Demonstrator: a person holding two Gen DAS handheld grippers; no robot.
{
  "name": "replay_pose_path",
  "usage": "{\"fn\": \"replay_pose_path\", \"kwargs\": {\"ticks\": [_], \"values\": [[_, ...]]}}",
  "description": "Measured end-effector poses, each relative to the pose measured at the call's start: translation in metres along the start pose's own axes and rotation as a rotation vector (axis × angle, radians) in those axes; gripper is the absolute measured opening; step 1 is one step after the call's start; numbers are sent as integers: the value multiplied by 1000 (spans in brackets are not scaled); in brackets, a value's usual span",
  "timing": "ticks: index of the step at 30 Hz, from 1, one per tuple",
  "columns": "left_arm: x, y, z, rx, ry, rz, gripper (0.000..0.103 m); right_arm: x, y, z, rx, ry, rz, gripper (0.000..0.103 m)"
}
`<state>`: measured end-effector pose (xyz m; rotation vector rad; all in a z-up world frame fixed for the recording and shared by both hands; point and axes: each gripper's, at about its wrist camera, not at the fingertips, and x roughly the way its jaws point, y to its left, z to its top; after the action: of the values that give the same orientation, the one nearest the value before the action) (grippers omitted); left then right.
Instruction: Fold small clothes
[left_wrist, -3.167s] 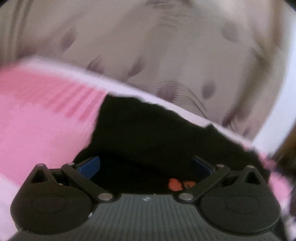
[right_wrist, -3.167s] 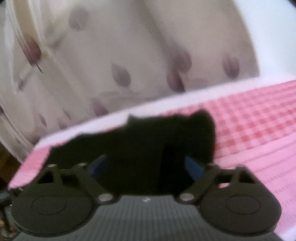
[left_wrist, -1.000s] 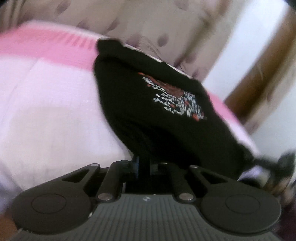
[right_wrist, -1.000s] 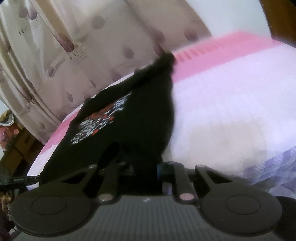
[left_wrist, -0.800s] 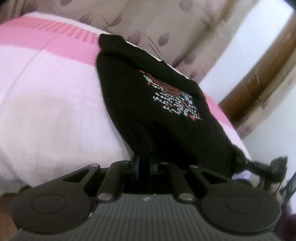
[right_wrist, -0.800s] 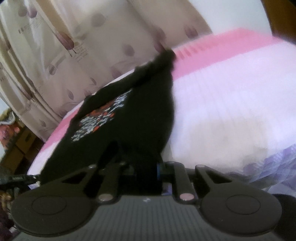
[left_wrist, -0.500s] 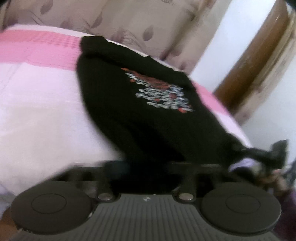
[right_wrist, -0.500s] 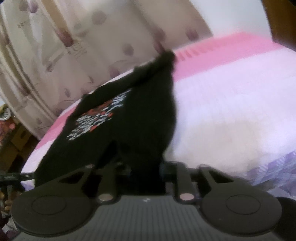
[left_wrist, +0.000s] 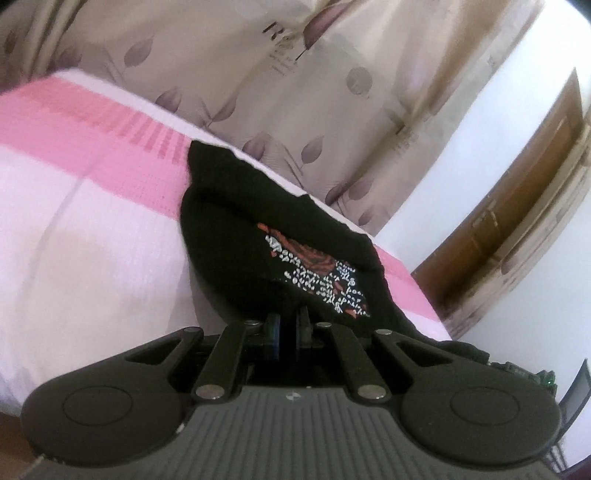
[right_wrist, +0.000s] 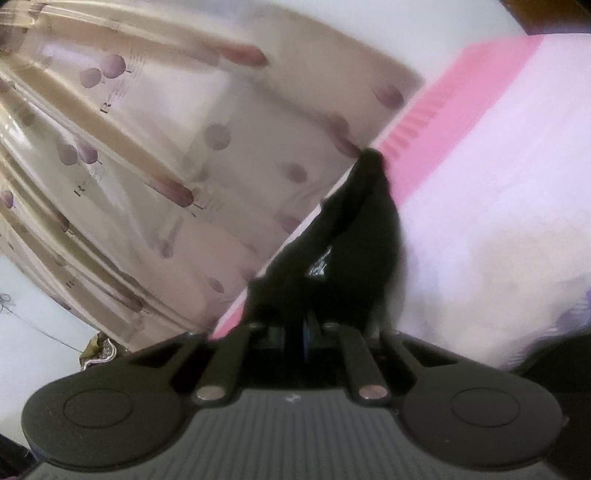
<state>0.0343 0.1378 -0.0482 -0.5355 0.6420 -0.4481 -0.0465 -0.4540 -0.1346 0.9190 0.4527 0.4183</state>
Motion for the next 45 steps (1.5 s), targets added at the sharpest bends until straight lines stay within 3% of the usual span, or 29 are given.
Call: {"fn": "replay_pose_path", "kwargs": {"ticks": [4, 6, 7, 8, 10, 16, 19, 21, 22, 23, 27, 28, 32, 36, 39, 45], "values": [[8, 8, -8, 17, 52, 28, 7, -14, -13, -5, -9, 15, -148, 12], [10, 11, -12, 26, 69, 37, 7, -27, -19, -6, -6, 15, -157, 15], [11, 13, -13, 37, 76, 43, 7, -33, -19, -5, -2, 3, -166, 30], [13, 13, -14, 40, 83, 43, 7, -37, -18, -2, -4, -6, -178, 64], [15, 14, -14, 39, 90, 43, 7, -39, -13, 3, -42, -18, -180, 103], [17, 22, -22, 37, 112, 69, 8, -26, -22, 23, -16, -36, -138, 103], [18, 23, -23, 47, 122, 76, 8, -7, -18, 22, -79, 28, -186, 103], [19, 23, -23, 57, 129, 80, 8, 10, -14, 18, -165, 80, -230, 98], [20, 23, -24, 59, 132, 82, 8, 20, -11, 15, -214, 109, -264, 91], [22, 24, -25, 58, 136, 81, 8, 32, -10, 12, -254, 147, -290, 74], [24, 29, -29, 44, 150, 76, 8, 60, 7, -8, -407, 240, -290, 34], [24, 29, -30, 45, 149, 77, 8, 64, 9, -9, -390, 272, -283, 17], [23, 25, -29, 33, 125, 76, 7, 54, -2, -6, -218, 260, -180, 17], [15, 22, -17, -20, 65, 47, 7, 32, -11, 3, -17, 153, -9, 13], [12, 17, -8, -42, 31, 35, 7, 23, -7, 10, 53, 91, 83, 13], [18, 9, -2, -54, 10, 17, 7, 28, 0, 17, 73, 66, 99, 13]]}}
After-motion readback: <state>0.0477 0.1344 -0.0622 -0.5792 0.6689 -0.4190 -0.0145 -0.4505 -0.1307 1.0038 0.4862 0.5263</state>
